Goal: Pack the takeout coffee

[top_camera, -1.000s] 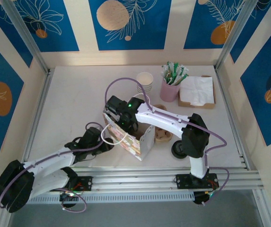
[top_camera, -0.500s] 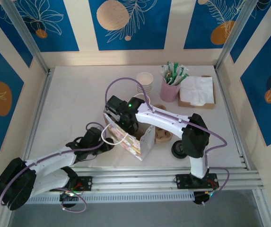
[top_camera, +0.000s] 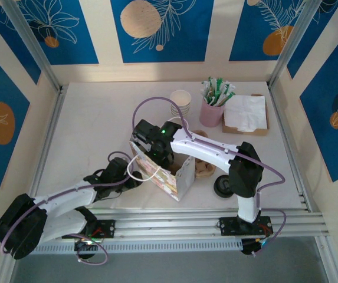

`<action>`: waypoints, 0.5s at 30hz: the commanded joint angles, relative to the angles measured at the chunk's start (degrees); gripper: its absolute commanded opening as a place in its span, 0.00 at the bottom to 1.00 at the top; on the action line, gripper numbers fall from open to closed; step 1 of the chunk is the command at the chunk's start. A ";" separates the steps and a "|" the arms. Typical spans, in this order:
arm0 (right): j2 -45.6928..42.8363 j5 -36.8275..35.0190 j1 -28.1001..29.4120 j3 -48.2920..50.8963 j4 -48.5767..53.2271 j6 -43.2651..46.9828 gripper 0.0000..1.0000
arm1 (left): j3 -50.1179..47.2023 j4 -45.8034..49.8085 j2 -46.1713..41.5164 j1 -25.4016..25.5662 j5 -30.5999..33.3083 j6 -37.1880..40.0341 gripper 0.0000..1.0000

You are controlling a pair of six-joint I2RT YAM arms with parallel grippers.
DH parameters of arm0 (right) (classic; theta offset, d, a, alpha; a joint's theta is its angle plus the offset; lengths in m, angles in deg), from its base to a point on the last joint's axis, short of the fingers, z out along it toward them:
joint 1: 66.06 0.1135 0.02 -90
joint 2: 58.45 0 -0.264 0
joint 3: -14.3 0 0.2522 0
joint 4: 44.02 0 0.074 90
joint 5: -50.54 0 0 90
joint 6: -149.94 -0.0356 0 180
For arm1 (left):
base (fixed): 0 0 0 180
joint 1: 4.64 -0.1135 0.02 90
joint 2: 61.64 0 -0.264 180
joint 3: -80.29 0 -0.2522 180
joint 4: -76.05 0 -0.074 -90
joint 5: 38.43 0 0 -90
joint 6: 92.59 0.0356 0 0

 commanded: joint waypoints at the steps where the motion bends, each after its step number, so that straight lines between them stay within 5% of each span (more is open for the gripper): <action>1: -2.49 -0.74 -0.38 0.67 1.63 -0.84 0.57 | 0.86 -0.62 1.24 0.45 3.02 0.26 0.55; 15: -3.46 -1.04 -0.38 0.38 1.71 -1.30 0.68 | 1.17 0.93 1.23 0.39 3.80 0.59 0.56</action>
